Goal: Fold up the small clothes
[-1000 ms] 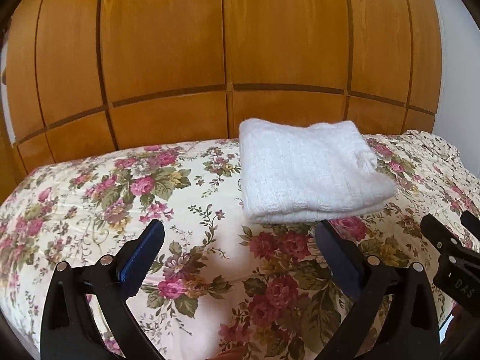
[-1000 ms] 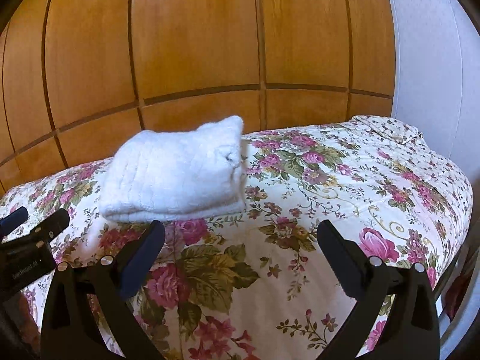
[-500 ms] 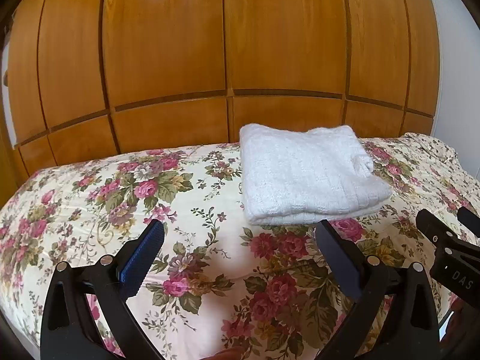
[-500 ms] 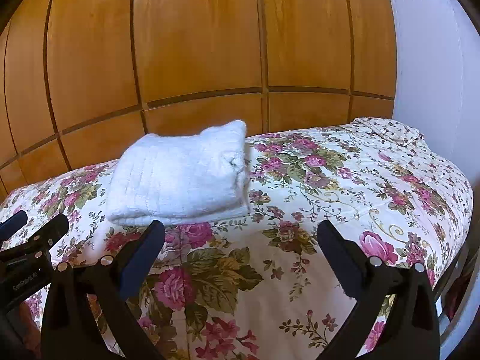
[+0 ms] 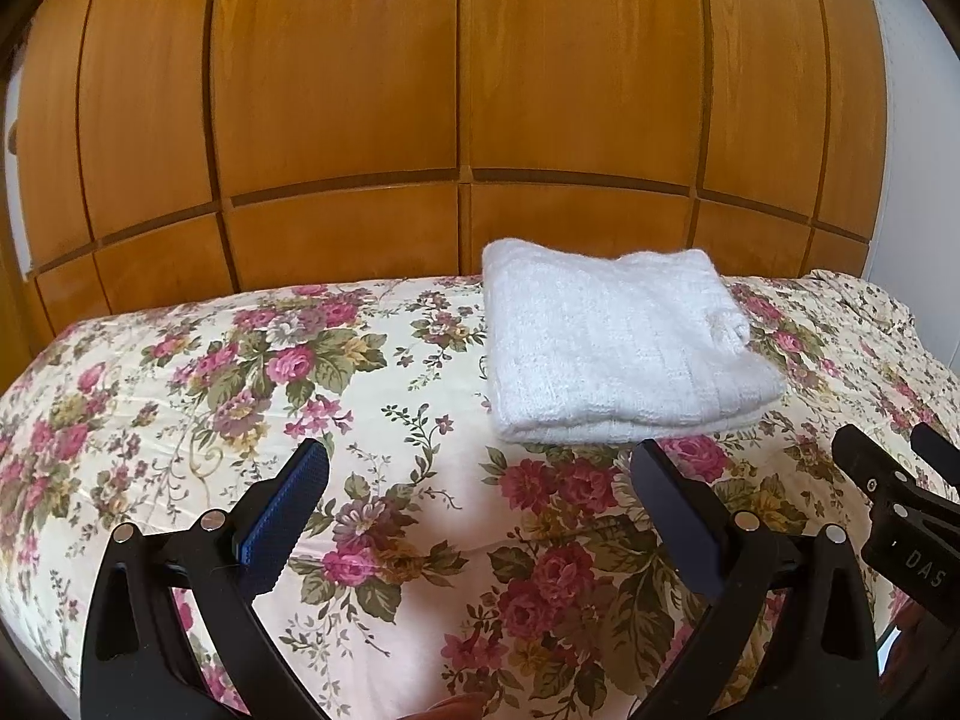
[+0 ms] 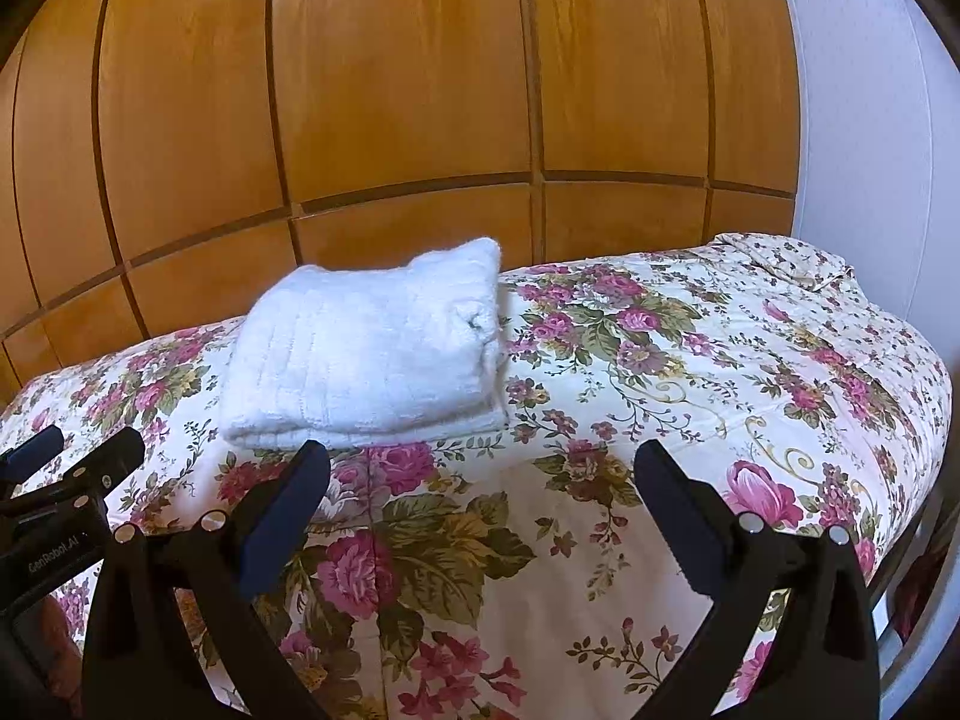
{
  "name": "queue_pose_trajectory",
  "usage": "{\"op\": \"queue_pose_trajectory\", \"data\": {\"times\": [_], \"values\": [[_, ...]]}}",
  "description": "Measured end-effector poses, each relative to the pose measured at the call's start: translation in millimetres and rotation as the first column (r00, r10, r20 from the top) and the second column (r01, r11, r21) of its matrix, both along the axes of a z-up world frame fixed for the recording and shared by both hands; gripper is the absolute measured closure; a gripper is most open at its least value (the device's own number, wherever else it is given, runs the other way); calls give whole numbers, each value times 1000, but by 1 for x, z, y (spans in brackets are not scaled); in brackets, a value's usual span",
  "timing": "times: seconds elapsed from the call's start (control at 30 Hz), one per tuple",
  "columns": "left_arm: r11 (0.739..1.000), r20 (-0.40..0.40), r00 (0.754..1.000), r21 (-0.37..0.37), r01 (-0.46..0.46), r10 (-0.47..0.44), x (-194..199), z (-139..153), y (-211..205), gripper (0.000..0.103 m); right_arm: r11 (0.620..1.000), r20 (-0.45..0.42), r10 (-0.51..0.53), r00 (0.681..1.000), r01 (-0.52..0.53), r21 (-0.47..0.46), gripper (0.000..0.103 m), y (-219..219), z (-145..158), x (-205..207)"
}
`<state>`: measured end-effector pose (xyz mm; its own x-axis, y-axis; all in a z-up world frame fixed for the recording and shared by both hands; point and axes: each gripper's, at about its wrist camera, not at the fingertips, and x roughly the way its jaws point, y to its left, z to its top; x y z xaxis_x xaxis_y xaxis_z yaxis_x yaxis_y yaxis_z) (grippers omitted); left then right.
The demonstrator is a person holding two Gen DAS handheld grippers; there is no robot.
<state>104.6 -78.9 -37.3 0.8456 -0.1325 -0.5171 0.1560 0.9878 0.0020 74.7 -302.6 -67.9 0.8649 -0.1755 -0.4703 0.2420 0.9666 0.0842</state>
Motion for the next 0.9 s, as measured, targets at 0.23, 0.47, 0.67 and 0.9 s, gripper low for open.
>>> {"op": "queue_pose_trajectory", "data": {"times": [0.23, 0.47, 0.67, 0.9], "values": [[1000, -9, 1000, -4, -3, 3, 0, -2, 0, 3, 1000, -4, 1, 1000, -1, 1, 2, 0, -2, 0], [1000, -16, 1000, -3, 0, 0, 1, -4, -1, 3, 1000, -6, 3, 1000, -3, 2, 2, 0, -2, 0], [1000, -35, 999, -12, 11, -12, 2, -5, -1, 3, 1000, -10, 6, 1000, -6, 5, 2, 0, -3, 1], [999, -29, 999, -14, 35, -36, 0, -5, -4, 3, 1000, -11, 6, 1000, -6, 8, 2, -1, -3, 1]]}}
